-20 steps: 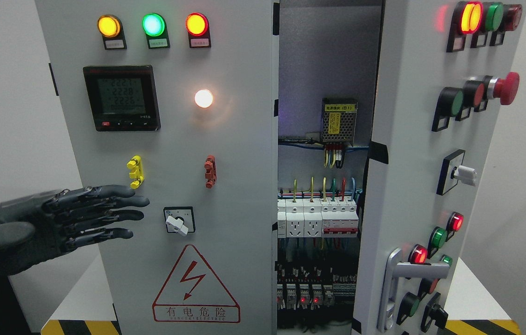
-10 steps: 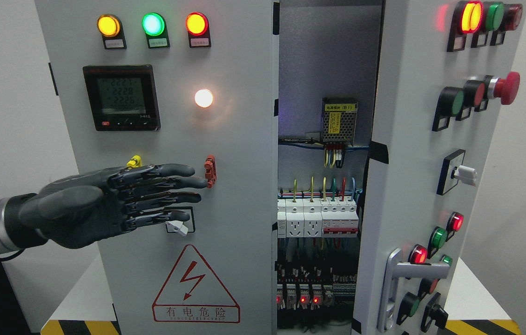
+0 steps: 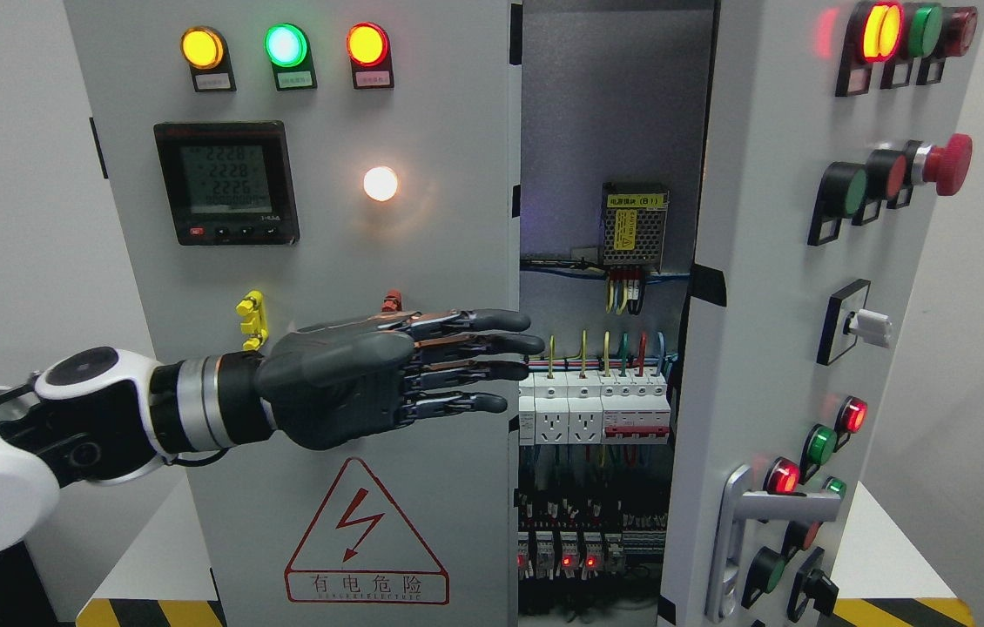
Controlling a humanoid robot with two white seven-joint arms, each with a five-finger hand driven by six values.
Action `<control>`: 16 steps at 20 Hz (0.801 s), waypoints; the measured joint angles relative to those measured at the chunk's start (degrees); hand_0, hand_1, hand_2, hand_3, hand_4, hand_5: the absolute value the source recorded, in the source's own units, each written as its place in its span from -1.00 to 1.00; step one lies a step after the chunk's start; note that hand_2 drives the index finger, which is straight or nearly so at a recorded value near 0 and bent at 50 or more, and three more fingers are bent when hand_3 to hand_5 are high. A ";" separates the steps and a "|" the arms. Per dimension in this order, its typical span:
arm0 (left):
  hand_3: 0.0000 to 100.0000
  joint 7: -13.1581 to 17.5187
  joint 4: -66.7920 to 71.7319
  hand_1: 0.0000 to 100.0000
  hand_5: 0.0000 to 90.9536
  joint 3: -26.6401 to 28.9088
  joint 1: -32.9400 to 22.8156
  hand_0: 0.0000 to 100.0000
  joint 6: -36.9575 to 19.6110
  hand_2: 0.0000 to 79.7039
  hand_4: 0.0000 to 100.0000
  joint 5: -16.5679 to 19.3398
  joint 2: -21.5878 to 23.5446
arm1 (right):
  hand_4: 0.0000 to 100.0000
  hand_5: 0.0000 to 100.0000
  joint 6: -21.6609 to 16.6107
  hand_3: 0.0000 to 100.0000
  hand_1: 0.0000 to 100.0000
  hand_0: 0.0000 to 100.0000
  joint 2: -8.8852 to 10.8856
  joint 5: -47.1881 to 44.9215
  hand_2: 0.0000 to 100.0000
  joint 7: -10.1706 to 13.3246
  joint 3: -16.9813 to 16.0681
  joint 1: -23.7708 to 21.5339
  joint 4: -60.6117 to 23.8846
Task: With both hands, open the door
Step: 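Reach the left hand toward the gap between the two cabinet doors, then push the button-panel door open with the left hand, swinging it away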
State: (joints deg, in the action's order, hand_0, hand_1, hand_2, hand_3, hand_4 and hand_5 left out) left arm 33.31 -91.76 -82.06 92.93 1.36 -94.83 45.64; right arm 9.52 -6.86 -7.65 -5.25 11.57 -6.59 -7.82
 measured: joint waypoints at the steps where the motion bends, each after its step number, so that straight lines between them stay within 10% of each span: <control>1: -1.00 -0.39 0.12 0.11 -1.00 0.28 -0.10 -0.76 0.22 -1.00 -1.00 0.04 -1.13 | -1.00 -1.00 0.00 -1.00 -0.72 -0.88 0.00 0.00 -1.00 0.00 0.00 0.00 0.00; 16: -1.00 -9.64 1.05 0.11 -1.00 4.80 -0.74 -0.76 2.15 -1.00 -1.00 0.25 -14.31 | -1.00 -1.00 0.04 -1.00 -0.72 -0.88 0.00 0.00 -1.00 0.00 -0.01 0.00 -0.01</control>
State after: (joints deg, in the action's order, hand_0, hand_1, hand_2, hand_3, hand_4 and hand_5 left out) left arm 23.67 -90.71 -77.25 92.19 3.52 -94.58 31.33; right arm 9.56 -6.86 -7.65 -5.25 11.57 -6.59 -7.83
